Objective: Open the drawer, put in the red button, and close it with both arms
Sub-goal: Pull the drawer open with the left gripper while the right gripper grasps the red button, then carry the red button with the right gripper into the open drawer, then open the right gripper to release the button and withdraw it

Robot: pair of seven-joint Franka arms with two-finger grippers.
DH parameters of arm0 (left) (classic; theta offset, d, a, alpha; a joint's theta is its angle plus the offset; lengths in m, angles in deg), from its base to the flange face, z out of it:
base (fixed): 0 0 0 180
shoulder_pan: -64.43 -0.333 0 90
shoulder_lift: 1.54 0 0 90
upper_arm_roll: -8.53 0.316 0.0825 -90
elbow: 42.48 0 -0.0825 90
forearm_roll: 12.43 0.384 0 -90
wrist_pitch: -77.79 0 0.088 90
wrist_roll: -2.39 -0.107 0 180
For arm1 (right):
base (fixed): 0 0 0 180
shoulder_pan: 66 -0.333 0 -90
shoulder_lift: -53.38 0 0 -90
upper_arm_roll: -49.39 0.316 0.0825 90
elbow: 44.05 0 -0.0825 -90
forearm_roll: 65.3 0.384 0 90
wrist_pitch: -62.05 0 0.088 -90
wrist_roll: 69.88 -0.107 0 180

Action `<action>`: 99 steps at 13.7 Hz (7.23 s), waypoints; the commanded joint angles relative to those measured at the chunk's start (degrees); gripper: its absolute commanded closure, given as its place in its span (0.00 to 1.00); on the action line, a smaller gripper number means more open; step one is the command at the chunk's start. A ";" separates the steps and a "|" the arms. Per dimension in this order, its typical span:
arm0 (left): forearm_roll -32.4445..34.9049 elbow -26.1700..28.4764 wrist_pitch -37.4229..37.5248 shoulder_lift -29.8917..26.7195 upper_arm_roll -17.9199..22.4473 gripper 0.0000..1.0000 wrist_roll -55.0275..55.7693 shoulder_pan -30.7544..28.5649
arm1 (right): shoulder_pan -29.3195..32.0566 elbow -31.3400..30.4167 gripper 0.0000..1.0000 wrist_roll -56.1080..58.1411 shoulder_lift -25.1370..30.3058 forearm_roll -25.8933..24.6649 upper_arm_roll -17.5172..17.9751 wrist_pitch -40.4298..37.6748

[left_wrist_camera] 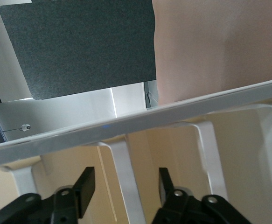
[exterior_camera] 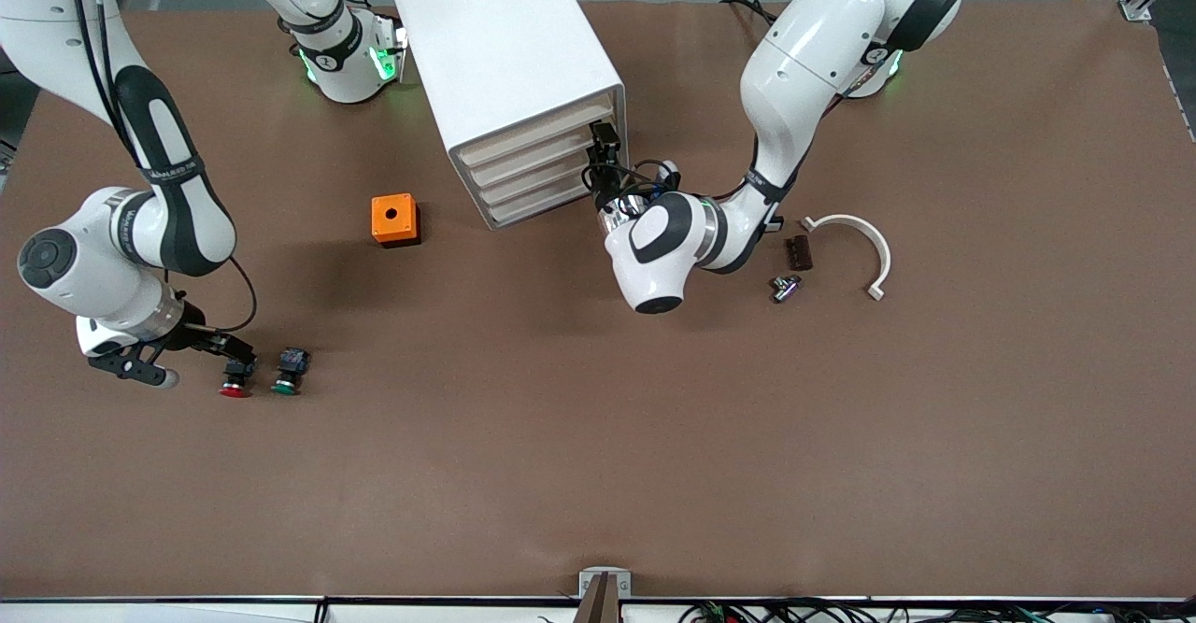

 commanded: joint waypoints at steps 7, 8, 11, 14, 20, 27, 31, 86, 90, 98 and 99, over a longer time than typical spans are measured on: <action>-2.52 -1.21 -0.39 1.09 0.30 0.83 0.84 1.00 | -0.01 1.81 0.00 0.61 -5.65 -1.68 -0.04 2.79; -2.52 -1.21 -0.56 1.26 0.30 0.85 0.84 0.91 | -0.01 1.90 0.00 0.70 -5.91 -2.29 -0.04 2.79; -2.61 -1.21 -0.65 1.27 0.57 0.88 0.75 0.82 | 0.08 2.51 0.00 0.97 -6.70 -2.74 -0.04 2.79; -2.61 -1.29 -0.74 1.27 0.74 0.87 0.58 0.47 | -0.10 2.87 0.00 1.32 -6.88 -3.35 -0.04 2.87; -2.52 -1.38 -1.35 1.35 1.71 0.85 0.58 -3.21 | -0.01 3.13 0.23 2.89 -6.88 -4.94 -0.04 2.79; -2.44 -3.14 -3.19 1.27 1.80 0.82 0.31 -9.01 | 0.17 3.22 1.00 2.55 -6.79 -4.76 0.05 2.17; -2.44 -3.67 -3.55 1.27 1.80 0.82 0.31 -11.21 | -0.88 3.13 1.00 -4.44 0.39 -4.06 0.40 -9.82; 46.06 -7.97 -32.11 -11.74 3.64 0.00 -58.85 -3.23 | -44.42 44.95 0.00 -70.88 7.70 7.89 -0.04 -65.74; 49.41 -7.89 -35.19 -10.78 3.73 0.00 -51.37 -0.94 | -31.77 48.04 0.00 -49.80 10.17 7.72 -0.22 -75.86; 50.65 -6.57 -35.81 -9.37 3.56 0.00 -51.54 4.60 | -9.96 47.52 0.00 -6.63 10.61 -1.59 -0.13 -76.23; 50.13 -6.22 -35.72 -9.46 3.38 0.00 -51.28 5.91 | -7.85 47.43 0.00 -2.07 10.52 -1.68 -0.13 -73.97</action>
